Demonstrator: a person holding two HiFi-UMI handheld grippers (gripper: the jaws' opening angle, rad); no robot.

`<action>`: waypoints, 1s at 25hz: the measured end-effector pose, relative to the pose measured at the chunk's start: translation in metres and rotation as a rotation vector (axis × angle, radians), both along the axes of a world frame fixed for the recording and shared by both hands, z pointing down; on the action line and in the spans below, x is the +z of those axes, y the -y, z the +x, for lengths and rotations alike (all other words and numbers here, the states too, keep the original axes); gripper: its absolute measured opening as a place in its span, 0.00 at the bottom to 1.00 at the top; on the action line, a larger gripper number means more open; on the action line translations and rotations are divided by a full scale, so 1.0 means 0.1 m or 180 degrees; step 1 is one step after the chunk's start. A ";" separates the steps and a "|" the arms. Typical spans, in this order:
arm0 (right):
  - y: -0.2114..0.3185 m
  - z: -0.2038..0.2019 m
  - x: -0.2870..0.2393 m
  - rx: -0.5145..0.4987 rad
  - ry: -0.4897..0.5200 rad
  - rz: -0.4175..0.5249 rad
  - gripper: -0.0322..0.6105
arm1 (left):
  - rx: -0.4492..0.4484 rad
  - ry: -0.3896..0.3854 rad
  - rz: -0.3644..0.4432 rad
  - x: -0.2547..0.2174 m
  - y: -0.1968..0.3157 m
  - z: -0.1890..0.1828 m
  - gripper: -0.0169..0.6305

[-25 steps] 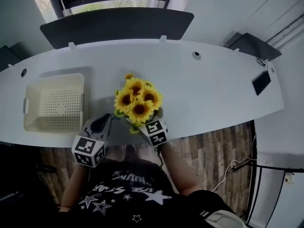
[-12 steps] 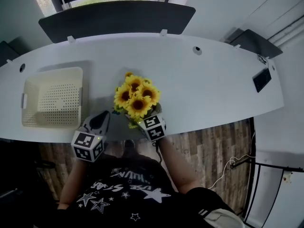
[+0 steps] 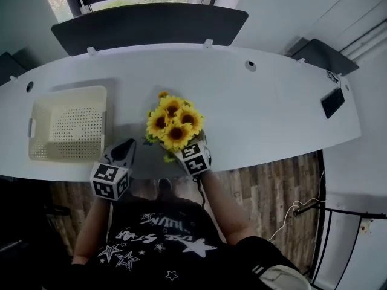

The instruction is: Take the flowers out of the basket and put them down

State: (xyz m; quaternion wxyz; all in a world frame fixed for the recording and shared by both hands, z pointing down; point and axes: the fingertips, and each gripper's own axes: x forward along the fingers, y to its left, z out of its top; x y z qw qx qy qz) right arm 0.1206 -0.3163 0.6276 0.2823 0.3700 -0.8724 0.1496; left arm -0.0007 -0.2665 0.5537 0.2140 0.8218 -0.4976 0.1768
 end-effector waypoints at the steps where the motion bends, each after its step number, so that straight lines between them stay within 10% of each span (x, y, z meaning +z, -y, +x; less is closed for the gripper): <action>1: 0.01 0.00 0.00 0.0004 -0.0014 0.0005 0.88 | 0.0000 0.0018 0.0003 0.00 0.01 -0.01 0.05; 25: -0.07 0.14 -0.05 0.0106 0.0118 0.0005 0.88 | -0.0018 0.0035 0.0025 -0.03 0.03 0.14 0.05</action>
